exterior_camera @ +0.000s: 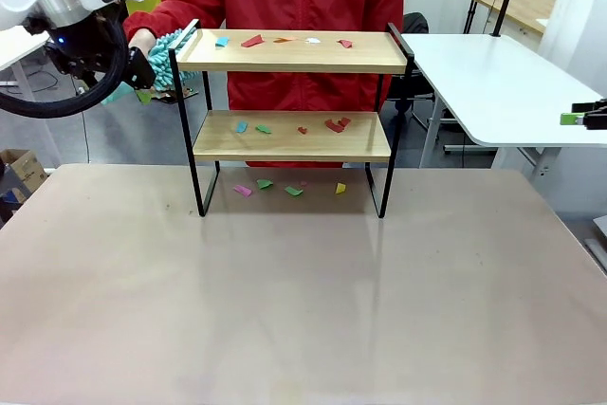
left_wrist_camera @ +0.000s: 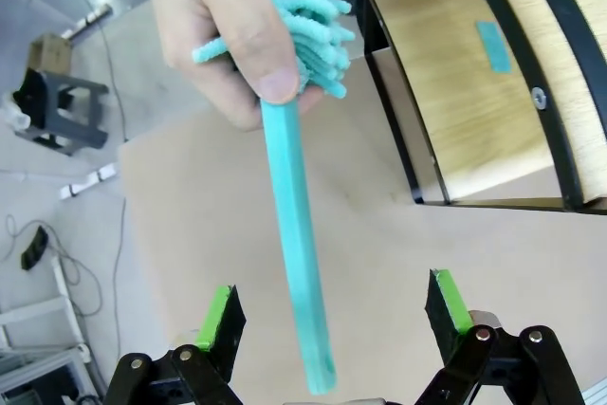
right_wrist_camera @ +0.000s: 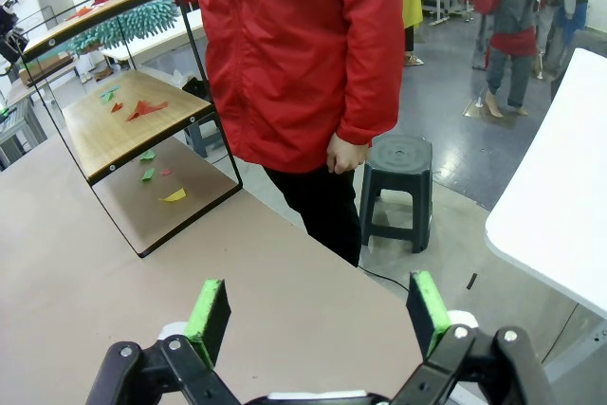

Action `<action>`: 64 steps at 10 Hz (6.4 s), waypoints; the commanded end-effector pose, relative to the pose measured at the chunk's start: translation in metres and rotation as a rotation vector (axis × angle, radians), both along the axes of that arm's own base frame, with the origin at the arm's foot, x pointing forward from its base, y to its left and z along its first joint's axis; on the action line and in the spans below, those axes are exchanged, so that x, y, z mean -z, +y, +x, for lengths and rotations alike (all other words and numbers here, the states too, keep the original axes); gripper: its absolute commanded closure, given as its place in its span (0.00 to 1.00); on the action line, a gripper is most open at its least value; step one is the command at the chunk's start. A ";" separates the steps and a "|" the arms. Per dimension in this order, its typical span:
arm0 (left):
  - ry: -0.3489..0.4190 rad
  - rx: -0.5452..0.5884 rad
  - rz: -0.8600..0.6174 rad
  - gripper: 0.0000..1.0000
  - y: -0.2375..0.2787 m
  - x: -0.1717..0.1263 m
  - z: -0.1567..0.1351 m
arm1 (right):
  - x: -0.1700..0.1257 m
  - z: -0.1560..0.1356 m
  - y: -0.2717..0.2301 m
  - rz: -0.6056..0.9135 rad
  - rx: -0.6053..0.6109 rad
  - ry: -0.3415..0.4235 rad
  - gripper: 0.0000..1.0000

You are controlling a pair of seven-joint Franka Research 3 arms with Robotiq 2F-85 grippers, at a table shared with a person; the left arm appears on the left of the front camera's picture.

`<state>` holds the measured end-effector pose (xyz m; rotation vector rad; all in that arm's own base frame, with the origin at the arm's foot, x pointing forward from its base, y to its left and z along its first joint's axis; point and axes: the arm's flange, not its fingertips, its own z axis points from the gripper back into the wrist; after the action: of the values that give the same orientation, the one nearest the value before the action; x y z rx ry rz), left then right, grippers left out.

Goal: Clean the shelf.
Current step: Pick up the Duster handed by the human, then clean the specific section of the Shelf indicated by the human with the Duster.

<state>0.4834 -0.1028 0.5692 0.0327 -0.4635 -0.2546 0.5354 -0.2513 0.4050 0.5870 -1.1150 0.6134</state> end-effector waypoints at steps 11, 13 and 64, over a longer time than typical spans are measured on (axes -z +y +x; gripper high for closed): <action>0.002 -0.131 -0.003 1.00 0.009 -0.008 -0.004 | -0.001 -0.001 0.001 -0.002 -0.001 -0.001 0.00; 0.026 -0.177 -0.022 1.00 0.012 -0.008 -0.004 | -0.001 -0.001 0.001 -0.002 -0.001 -0.001 0.00; 0.605 1.072 0.479 0.87 0.109 -0.064 -0.134 | -0.001 -0.001 0.001 -0.002 -0.001 -0.001 0.00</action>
<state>0.3501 0.0047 0.6300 0.1687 0.2450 -1.3871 0.5353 -0.2514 0.4048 0.5871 -1.1149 0.6130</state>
